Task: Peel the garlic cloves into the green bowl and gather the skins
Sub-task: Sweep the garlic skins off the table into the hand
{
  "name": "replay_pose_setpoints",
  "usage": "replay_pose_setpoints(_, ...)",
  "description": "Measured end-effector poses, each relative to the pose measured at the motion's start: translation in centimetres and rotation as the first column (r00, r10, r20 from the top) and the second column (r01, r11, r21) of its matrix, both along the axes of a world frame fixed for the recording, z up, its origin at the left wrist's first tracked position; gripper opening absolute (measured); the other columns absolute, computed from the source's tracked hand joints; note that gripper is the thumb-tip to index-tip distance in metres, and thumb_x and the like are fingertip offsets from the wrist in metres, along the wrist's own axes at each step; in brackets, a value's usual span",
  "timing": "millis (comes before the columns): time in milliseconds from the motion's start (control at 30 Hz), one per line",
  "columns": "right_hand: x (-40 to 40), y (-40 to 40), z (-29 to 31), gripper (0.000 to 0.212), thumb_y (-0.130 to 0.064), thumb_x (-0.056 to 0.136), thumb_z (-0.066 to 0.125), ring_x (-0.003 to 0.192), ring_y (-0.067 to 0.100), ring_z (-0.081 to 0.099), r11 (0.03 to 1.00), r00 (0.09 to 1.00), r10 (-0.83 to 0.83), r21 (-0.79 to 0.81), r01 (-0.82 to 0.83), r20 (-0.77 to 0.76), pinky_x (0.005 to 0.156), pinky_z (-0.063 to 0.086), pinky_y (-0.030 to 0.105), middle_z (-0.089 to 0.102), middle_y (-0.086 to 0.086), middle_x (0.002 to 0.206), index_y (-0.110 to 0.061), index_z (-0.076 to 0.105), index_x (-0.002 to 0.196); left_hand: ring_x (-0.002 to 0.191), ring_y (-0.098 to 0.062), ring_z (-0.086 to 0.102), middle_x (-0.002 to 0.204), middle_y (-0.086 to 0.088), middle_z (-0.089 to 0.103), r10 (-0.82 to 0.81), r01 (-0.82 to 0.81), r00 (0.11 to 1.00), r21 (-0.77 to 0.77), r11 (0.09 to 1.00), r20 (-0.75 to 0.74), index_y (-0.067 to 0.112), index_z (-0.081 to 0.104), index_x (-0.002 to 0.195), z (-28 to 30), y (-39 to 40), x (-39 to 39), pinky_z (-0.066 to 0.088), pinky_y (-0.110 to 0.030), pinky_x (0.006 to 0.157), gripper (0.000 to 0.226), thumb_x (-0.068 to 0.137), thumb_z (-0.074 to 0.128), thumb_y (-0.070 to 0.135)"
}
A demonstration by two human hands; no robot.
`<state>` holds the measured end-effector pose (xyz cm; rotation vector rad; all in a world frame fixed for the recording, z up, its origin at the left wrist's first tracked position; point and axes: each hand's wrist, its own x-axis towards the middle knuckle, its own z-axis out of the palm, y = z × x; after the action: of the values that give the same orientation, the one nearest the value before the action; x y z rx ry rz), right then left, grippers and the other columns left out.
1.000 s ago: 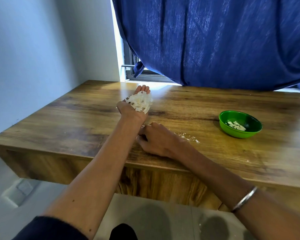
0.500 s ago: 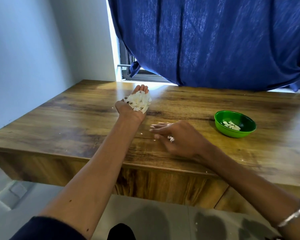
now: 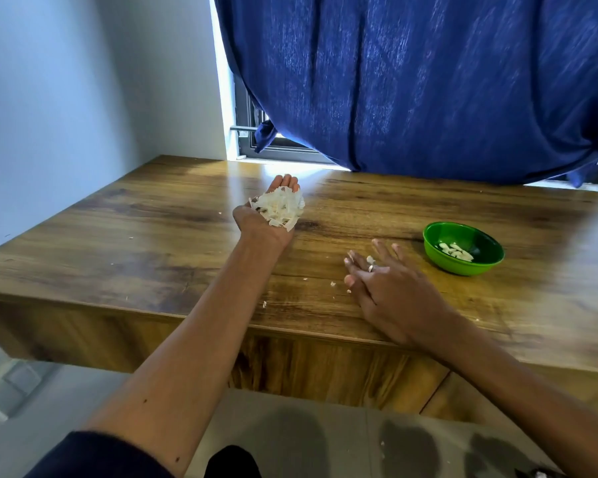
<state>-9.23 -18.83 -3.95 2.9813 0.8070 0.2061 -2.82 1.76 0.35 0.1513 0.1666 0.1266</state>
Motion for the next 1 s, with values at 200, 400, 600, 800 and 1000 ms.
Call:
replay_pose_setpoints(200,-3.8,5.9,0.3,0.062,-0.048,0.105,0.006,0.156,0.026,0.005,0.969,0.977,0.214,0.124,-0.214,0.011,0.126,-0.002,0.047,0.039,0.0,0.158,-0.022,0.034,0.154,0.135,-0.037,0.053,0.143,-0.027,0.056,-0.02,0.02,1.0,0.007,1.0,0.019,-0.01,0.053,0.138,0.9,-0.4,0.2,0.045,-0.046,0.109,0.063,0.109,0.012,0.029)
replay_pose_setpoints(400,-4.9,5.8,-1.7,0.061,-0.05,0.105,0.008,0.155,0.026,0.004,0.969,0.971,0.24,0.06,-0.241,0.016,0.126,0.002,0.051,0.032,-0.005,0.16,-0.024,0.026,0.158,0.138,-0.038,0.051,0.145,-0.027,0.054,0.008,-0.007,0.999,-0.013,1.0,0.034,-0.011,0.051,0.139,1.2,0.7,-0.2,0.042,-0.047,0.115,0.061,0.109,0.014,0.027)
replay_pose_setpoints(600,-2.0,-0.7,-0.7,0.072,-0.053,0.098,-0.006,0.154,0.019,-0.002,0.998,0.998,0.061,0.033,-0.061,-0.016,0.126,-0.001,0.041,0.022,-0.008,0.163,-0.025,0.019,0.159,0.135,-0.038,0.053,0.143,-0.027,0.056,-0.01,0.011,1.0,-0.032,0.999,0.016,-0.011,0.054,0.137,0.3,0.3,0.1,0.043,-0.047,0.113,0.064,0.109,0.012,0.03)
replay_pose_setpoints(800,0.8,-1.5,1.5,0.051,-0.041,0.11,0.019,0.155,0.021,0.01,0.932,0.984,-0.054,0.346,0.111,-0.169,0.123,0.011,0.037,0.028,0.001,0.163,-0.023,0.035,0.155,0.134,-0.038,0.055,0.141,-0.027,0.057,-0.034,0.034,0.999,-0.029,0.999,0.005,-0.01,0.054,0.136,0.1,-1.5,0.0,0.044,-0.046,0.113,0.062,0.11,0.013,0.028)
replay_pose_setpoints(1000,0.8,2.4,0.2,0.05,-0.04,0.11,0.018,0.155,0.023,0.012,0.987,0.993,0.115,0.112,-0.111,-0.033,0.126,-0.002,0.038,0.037,-0.007,0.159,-0.029,0.036,0.154,0.136,-0.038,0.053,0.143,-0.027,0.055,-0.039,0.039,0.999,-0.018,0.999,0.001,-0.01,0.053,0.138,-0.2,-1.8,0.3,0.043,-0.046,0.114,0.062,0.109,0.013,0.026)
